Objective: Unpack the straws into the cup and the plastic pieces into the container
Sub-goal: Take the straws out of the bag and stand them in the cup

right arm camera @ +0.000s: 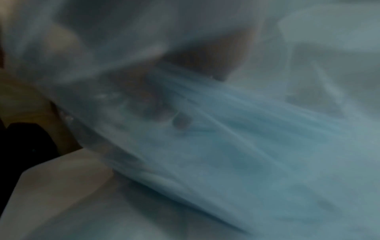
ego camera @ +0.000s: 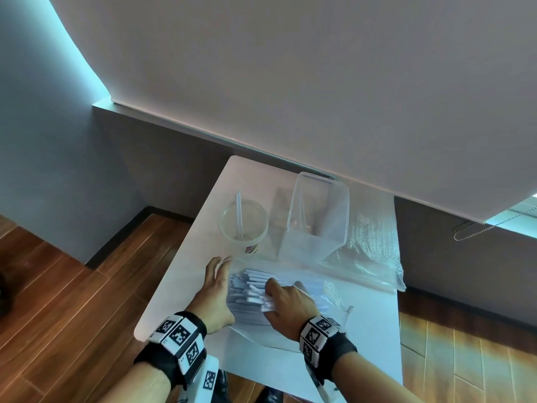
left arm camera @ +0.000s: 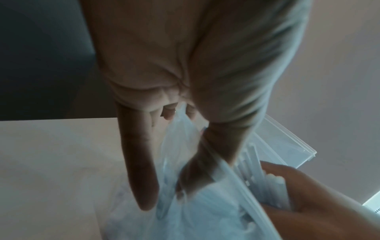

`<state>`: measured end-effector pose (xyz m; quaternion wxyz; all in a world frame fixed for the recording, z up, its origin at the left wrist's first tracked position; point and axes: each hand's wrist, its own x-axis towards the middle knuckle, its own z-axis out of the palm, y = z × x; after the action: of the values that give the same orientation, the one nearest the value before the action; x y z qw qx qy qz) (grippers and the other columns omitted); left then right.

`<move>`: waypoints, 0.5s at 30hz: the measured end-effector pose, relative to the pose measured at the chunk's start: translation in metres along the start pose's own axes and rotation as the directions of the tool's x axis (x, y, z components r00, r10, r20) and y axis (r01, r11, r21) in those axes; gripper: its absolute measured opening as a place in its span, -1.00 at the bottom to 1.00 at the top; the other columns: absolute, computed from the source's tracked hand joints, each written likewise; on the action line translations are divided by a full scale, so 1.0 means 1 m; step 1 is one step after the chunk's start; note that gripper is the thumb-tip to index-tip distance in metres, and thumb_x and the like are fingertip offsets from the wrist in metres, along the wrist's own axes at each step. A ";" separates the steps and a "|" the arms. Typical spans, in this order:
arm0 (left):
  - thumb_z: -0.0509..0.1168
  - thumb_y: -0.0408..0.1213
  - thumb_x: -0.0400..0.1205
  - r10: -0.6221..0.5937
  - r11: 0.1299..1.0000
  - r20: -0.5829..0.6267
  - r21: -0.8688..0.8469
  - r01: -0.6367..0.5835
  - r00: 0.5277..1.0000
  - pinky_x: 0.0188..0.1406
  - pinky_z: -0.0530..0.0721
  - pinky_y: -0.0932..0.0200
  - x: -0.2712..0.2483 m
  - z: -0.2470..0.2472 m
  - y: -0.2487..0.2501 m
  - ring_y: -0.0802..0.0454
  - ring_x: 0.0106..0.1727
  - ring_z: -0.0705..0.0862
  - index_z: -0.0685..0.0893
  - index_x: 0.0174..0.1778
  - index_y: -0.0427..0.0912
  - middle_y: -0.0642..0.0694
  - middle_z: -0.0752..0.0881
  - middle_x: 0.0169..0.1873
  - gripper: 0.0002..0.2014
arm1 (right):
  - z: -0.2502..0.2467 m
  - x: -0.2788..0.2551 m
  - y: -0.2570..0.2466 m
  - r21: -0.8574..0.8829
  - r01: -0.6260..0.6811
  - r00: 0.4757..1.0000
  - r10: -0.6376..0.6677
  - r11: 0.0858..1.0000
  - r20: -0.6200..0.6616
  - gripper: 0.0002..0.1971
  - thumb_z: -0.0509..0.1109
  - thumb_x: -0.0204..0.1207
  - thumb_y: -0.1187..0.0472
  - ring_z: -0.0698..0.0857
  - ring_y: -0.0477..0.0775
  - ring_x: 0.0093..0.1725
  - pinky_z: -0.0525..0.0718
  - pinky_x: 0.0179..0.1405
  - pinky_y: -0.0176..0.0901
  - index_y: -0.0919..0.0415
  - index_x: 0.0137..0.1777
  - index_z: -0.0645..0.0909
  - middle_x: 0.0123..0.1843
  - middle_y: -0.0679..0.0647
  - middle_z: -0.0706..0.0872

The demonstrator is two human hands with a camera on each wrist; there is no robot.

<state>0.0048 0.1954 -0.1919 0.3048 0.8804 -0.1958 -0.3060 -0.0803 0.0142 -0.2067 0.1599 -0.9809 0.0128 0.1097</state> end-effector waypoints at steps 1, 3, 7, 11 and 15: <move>0.54 -0.55 0.28 0.008 1.000 -0.006 0.001 -0.008 1.000 0.31 0.62 0.21 0.000 -0.001 -0.002 -0.09 0.50 0.40 -0.14 0.67 0.02 0.07 -0.15 0.58 0.21 | -0.003 -0.001 0.000 0.029 -0.036 0.999 0.036 0.999 0.005 -0.72 0.20 0.48 0.03 0.65 0.25 -0.16 0.43 0.22 -0.01 0.09 0.15 0.40 -0.17 0.09 0.76; 0.57 -0.52 0.27 0.026 1.000 -0.012 0.005 -0.026 1.000 0.31 0.58 0.26 0.001 -0.003 -0.006 -0.08 0.49 0.41 -0.13 0.66 0.01 0.03 -0.12 0.58 0.23 | -0.013 -0.002 -0.001 0.056 -0.103 0.994 0.101 0.993 0.033 -0.74 0.24 0.50 0.04 0.63 0.24 0.00 0.48 0.14 -0.04 0.06 0.15 0.45 -0.08 0.09 0.77; 0.61 -0.48 0.29 0.023 1.000 -0.011 -0.001 -0.023 1.000 0.34 0.54 0.24 0.000 -0.003 -0.007 -0.08 0.51 0.40 -0.15 0.67 -0.01 0.04 -0.11 0.58 0.24 | -0.043 -0.007 -0.010 0.093 -0.097 0.995 0.095 0.991 0.026 -0.82 0.25 0.60 0.03 0.65 0.20 -0.05 0.44 -0.07 -0.11 0.05 -0.22 0.47 -0.10 0.08 0.72; 0.62 -0.49 0.30 -0.009 1.000 -0.016 -0.003 0.009 1.000 0.37 0.58 0.14 0.001 -0.003 -0.001 -0.06 0.51 0.39 -0.15 0.67 -0.03 0.02 -0.09 0.59 0.24 | -0.080 -0.012 -0.023 0.465 -0.088 0.976 0.169 0.881 -0.136 -0.68 0.35 0.60 0.04 0.63 -0.03 -0.22 0.53 -0.14 -0.23 0.08 -0.39 0.60 -0.25 -0.07 0.59; 0.62 -0.53 0.28 -0.016 1.000 -0.018 -0.009 0.016 1.000 0.36 0.58 0.15 0.004 -0.005 0.002 -0.04 0.51 0.37 -0.13 0.67 -0.05 0.01 -0.05 0.57 0.24 | -0.089 -0.014 -0.023 0.649 -0.143 0.906 0.362 0.747 -0.217 -0.69 0.45 0.53 0.05 0.64 -0.16 -0.34 0.48 -0.32 -0.48 0.09 -0.44 0.63 -0.35 -0.05 0.68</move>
<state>0.0103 0.1940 -0.1891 0.3080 0.8833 -0.1848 -0.3012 -0.0737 0.0078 -0.1142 0.4515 -0.8662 0.2093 -0.0453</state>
